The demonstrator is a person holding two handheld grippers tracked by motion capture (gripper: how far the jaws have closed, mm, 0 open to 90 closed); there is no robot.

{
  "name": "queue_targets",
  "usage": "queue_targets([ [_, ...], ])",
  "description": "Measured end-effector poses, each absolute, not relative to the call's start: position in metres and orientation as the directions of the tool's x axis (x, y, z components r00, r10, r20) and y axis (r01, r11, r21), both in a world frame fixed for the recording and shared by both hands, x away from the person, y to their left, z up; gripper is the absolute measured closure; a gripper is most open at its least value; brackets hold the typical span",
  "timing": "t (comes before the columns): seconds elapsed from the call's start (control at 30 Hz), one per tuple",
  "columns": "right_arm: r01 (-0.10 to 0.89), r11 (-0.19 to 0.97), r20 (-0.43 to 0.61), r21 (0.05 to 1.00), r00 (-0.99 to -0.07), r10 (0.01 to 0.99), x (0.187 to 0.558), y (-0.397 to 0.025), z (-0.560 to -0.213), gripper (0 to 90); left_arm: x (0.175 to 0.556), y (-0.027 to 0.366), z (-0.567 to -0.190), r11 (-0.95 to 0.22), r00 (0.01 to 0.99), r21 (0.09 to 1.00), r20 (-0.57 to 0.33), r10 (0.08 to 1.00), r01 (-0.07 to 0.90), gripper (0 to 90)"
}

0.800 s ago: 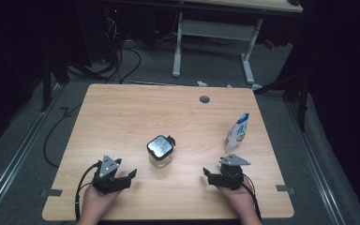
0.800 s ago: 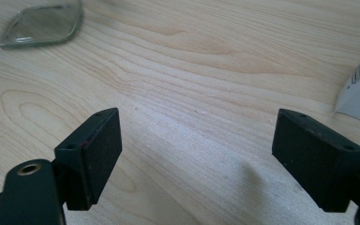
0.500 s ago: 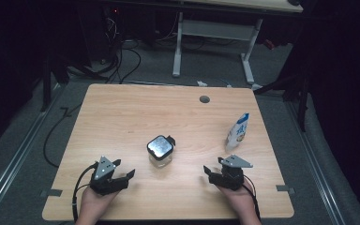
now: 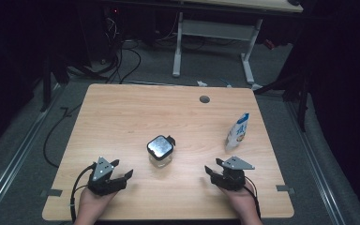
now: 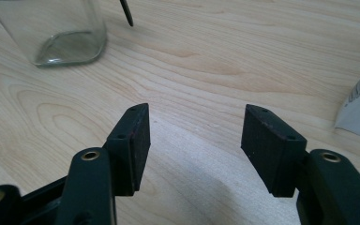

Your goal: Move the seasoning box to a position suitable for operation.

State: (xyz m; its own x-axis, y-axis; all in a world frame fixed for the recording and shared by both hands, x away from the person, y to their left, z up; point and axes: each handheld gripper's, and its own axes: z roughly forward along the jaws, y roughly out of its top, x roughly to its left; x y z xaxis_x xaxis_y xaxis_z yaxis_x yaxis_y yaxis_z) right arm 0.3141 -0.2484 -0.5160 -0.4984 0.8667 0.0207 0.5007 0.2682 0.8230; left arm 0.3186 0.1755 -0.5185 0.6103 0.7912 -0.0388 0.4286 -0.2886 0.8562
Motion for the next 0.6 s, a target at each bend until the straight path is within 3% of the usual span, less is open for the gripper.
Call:
queue_targets([
  [0.27, 0.52, 0.261, 0.037, 0.813, -0.494, 0.869, 0.3153, -0.2487, -0.514, 41.7, 0.3176, 0.1748, -0.5164, -0.3, 0.61, 0.849, -0.034, 0.792, 0.436, 35.2],
  [0.37, 0.511, 0.259, 0.032, 0.82, -0.492, 0.87, 0.315, -0.2479, -0.5128, 35.2, 0.3176, 0.1746, -0.5167, -0.305, 0.614, 0.847, -0.032, 0.788, 0.435, 35.5],
  [0.6, 0.504, 0.273, 0.031, 0.819, -0.514, 0.857, 0.3152, -0.2468, -0.5132, 34.4, 0.3184, 0.1739, -0.5172, -0.304, 0.616, 0.842, -0.043, 0.787, 0.446, 36.4],
])
